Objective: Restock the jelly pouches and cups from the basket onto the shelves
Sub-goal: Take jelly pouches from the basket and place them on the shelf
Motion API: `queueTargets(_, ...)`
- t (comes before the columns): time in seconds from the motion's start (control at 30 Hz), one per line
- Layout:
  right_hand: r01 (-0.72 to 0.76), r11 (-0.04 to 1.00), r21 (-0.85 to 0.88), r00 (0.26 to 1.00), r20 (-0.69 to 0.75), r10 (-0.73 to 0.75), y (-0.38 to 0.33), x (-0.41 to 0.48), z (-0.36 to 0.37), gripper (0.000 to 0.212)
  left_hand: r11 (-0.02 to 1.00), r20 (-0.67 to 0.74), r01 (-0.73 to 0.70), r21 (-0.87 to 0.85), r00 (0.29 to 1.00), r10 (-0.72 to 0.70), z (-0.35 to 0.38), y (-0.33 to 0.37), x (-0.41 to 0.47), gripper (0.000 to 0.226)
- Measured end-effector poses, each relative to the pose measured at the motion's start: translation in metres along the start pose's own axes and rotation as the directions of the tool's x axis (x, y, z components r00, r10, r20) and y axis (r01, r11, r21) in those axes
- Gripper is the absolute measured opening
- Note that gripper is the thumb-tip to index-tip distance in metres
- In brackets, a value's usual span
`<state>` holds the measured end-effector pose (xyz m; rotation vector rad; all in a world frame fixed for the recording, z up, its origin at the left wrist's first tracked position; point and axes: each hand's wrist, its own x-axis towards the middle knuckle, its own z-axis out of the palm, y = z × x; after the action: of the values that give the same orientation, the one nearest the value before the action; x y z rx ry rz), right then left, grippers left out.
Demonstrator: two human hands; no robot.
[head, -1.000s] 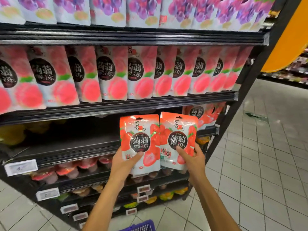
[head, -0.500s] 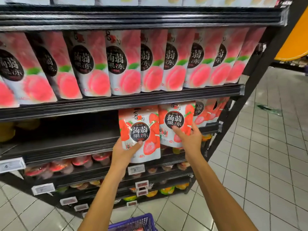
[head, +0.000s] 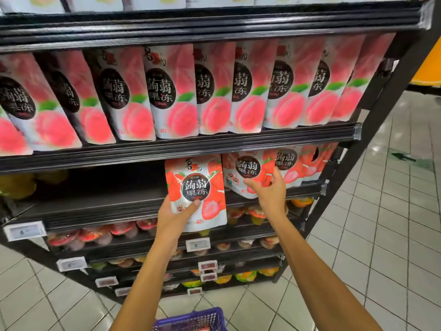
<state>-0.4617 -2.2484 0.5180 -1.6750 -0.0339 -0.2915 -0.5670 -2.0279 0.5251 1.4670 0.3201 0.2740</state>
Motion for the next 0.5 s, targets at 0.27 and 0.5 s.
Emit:
queueTargets(0.27,0.151,0.967,-0.208,0.986,-0.036,-0.162,0.016,-0.015,-0.013,0.055,1.0,0.003,0.007,-0.015,1.0,-0.006,0.012,-0.004,0.0,0.041)
queueTargets(0.5,0.055,0.975,-0.215,0.973,-0.208,-0.101,0.025,-0.004,-0.012,0.06,1.0,-0.012,0.026,0.009,1.0,-0.026,0.024,-0.009,-0.003,0.036)
